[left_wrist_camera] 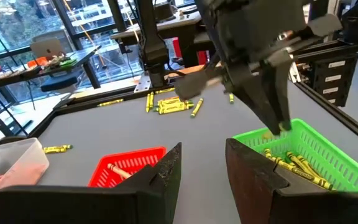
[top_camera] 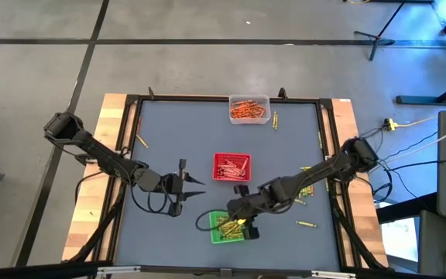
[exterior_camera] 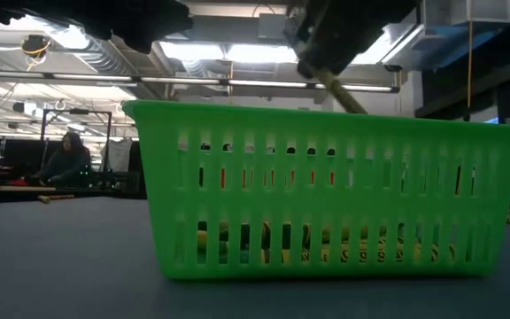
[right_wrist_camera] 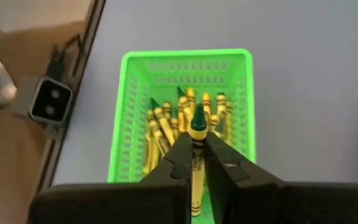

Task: Sort crayons
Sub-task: Put the green crayon into the green bin

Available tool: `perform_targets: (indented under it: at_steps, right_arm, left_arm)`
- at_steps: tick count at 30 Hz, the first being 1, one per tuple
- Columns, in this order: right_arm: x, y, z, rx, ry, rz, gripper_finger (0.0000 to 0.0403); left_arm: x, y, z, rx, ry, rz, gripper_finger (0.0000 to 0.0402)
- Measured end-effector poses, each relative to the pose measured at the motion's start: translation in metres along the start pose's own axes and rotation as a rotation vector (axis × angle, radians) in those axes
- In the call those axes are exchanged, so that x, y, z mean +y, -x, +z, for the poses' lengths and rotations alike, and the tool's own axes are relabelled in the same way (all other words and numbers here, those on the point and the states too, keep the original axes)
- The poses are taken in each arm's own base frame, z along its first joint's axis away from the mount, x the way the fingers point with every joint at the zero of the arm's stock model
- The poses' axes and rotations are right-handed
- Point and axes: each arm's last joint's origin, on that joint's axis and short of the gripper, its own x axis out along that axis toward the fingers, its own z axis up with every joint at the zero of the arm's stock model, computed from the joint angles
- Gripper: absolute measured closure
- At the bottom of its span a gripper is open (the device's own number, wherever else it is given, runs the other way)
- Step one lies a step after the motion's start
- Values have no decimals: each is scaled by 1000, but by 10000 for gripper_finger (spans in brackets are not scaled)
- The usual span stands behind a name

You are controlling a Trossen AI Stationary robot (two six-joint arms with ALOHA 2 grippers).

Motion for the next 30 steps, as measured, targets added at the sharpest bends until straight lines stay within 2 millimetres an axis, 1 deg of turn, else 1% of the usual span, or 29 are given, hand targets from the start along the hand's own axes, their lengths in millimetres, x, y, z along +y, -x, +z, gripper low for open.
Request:
perform_targets:
  at_steps: [4, 6, 8, 12, 14, 15, 17, 19, 24, 27, 30]
  right_arm:
    - [-2, -13, -4, 32, -47, 10, 383]
    - [-4, -18, -5, 44, -65, 3, 373]
    - [-5, -20, -6, 52, -94, 12, 349]
    - [-7, -18, -4, 61, -105, 23, 283]
    - [-9, -10, -2, 89, -94, 18, 256]
    - [-7, -3, 2, 83, -89, 18, 247]
    - [-5, 14, 5, 88, -70, -4, 236]
    - [-5, 32, 4, 107, -71, -32, 232]
    - [-12, 78, -10, 192, -103, -222, 238]
    - [-23, 97, -21, 281, -126, -342, 241]
    - [-39, 113, -31, 392, -182, -439, 242]
  left_arm:
    - [0, 0, 0, -1, 1, 0, 292]
    - [0, 0, 0, -1, 1, 0, 292]
    - [0, 0, 1, -5, 3, 1, 292]
    - [0, 0, 1, -5, 3, 1, 292]
    - [0, 0, 1, -5, 3, 0, 292]
    - [0, 0, 1, -5, 3, 0, 292]
    - [0, 0, 1, -4, 3, 0, 292]
    - [0, 0, 1, -4, 3, 0, 292]
    - [0, 0, 0, -4, 3, -3, 292]
    - [0, 0, 0, -4, 3, -3, 292]
    - [0, 0, 1, -5, 4, -3, 292]
